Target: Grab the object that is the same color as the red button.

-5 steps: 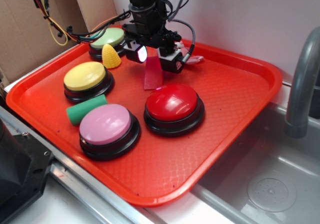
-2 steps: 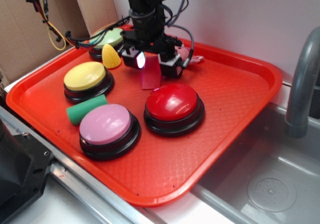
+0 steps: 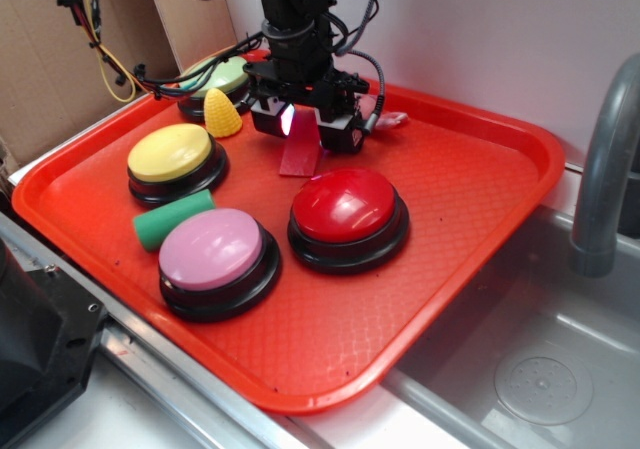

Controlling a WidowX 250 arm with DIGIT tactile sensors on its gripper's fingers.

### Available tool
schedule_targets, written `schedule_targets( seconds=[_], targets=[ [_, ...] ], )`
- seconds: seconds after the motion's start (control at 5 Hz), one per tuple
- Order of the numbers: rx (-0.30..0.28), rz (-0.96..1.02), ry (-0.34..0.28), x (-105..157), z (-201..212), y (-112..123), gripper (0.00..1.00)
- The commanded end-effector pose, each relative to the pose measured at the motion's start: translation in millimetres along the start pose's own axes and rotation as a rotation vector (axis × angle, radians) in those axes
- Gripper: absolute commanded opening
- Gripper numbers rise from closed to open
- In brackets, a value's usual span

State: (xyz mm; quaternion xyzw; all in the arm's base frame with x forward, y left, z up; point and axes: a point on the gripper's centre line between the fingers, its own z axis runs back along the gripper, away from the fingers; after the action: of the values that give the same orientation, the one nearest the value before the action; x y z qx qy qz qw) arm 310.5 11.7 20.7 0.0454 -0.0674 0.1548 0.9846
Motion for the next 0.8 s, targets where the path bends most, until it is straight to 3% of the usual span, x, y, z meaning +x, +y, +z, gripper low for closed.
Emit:
schedule_targets(
  seconds=[0.0, 0.2, 0.4, 0.6],
  targets=[
    [0.002, -0.157, -0.070, 22.4, 74.9, 5.9, 0.00],
    [-0.087, -0.244, -0.066, 26.8, 120.6, 10.2, 0.00],
    [-0.133, -0.227, -0.108, 16.2, 153.3, 12.3, 0.00],
    [-0.239, -0.231, -0.135, -5.9, 190.9, 18.4, 0.00]
  ],
)
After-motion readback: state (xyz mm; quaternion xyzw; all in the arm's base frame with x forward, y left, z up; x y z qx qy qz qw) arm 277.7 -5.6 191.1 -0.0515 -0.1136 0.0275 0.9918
